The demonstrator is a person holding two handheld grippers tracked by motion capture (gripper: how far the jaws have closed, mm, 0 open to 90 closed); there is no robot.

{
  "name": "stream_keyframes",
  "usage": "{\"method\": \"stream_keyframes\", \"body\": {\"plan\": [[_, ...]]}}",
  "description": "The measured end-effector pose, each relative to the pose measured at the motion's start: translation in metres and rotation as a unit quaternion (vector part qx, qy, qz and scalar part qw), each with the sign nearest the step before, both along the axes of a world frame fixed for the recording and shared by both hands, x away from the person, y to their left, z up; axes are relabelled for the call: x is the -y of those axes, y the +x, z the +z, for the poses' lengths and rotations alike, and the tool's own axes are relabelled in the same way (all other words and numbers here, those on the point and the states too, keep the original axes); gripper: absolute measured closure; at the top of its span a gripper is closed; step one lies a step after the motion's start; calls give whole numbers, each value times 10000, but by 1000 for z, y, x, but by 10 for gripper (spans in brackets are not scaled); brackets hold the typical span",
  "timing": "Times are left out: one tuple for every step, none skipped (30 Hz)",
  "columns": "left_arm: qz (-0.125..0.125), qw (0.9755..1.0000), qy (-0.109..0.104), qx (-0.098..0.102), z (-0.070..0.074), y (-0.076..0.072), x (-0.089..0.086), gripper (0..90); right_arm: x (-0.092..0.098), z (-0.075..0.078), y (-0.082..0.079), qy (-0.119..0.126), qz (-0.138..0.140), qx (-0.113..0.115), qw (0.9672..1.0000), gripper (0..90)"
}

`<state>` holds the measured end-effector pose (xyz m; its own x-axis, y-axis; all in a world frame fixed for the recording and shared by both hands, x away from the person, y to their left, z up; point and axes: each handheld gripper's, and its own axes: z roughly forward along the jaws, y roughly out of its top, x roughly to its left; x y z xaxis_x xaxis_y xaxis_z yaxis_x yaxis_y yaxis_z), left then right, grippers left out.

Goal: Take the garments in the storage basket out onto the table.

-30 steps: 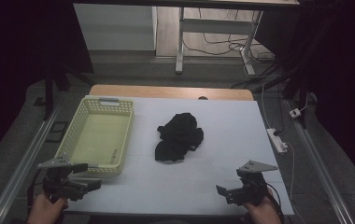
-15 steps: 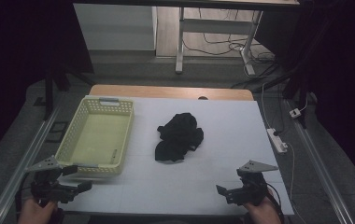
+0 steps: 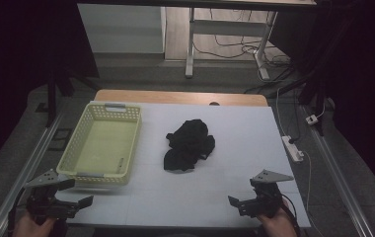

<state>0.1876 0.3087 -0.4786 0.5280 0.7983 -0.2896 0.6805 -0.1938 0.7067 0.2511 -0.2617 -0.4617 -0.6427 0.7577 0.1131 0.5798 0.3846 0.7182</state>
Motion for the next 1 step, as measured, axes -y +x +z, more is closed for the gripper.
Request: {"method": "stream_keyframes", "body": {"plan": [[-2,10000,-11,-11,0,0,0,0,0,0,0,13,0,-2,10000,0]]}}
